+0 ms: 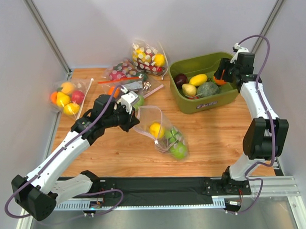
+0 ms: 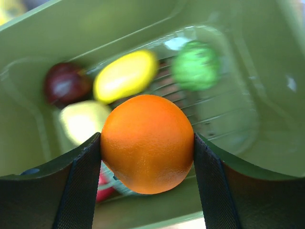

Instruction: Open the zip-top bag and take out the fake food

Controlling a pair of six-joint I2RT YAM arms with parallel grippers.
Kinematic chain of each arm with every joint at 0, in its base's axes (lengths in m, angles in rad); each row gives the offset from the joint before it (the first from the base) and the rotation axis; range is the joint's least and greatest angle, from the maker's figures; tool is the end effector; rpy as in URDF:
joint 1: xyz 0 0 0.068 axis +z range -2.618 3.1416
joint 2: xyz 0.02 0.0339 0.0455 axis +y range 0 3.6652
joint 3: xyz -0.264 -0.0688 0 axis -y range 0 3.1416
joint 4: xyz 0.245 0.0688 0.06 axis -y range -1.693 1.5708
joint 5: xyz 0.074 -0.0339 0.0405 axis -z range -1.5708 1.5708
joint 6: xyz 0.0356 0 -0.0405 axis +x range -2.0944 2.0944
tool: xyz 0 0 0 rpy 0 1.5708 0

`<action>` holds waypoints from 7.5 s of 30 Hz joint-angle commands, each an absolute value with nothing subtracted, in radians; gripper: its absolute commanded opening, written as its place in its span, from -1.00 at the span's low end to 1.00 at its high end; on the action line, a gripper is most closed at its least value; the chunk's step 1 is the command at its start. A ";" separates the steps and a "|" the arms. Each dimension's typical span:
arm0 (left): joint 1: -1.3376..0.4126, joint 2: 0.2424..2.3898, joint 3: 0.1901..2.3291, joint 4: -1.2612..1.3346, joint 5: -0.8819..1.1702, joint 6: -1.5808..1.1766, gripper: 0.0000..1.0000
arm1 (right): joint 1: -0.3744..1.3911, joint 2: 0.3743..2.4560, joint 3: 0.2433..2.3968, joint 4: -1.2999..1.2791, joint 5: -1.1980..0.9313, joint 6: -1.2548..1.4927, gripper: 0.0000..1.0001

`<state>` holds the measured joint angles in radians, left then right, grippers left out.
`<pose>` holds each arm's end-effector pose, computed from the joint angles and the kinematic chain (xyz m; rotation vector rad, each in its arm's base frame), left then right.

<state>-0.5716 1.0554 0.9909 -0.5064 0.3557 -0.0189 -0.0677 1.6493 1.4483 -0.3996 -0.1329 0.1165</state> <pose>0.1855 -0.1341 0.3293 0.8003 2.0378 -0.7210 0.3824 -0.0212 0.3248 0.1237 2.1669 0.1722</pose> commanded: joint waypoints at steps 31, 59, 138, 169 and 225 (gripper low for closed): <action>-0.574 1.029 1.002 -0.503 0.373 -0.002 -1.00 | -0.029 1.404 1.502 -0.370 -0.198 0.117 0.73; -0.574 1.016 0.999 -0.500 0.364 -0.002 -1.00 | 0.784 1.425 1.457 -0.406 -0.851 0.275 0.39; -0.575 1.072 0.989 -0.488 0.419 -0.002 -1.00 | 0.908 1.761 1.060 -0.172 -0.020 0.176 -0.24; -0.574 1.115 1.011 -0.537 0.287 -0.014 -1.00 | 0.726 1.310 1.131 -0.353 -0.380 0.257 -0.63; -0.580 1.109 1.009 -0.537 0.204 -0.015 -1.00 | 0.537 1.281 1.348 -0.331 -0.796 0.279 -0.65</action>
<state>-0.5762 1.1202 1.0126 -0.5247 0.2367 -0.0319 0.5636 1.3506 1.2972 -0.2787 -0.8360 0.3431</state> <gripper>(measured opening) 0.004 0.493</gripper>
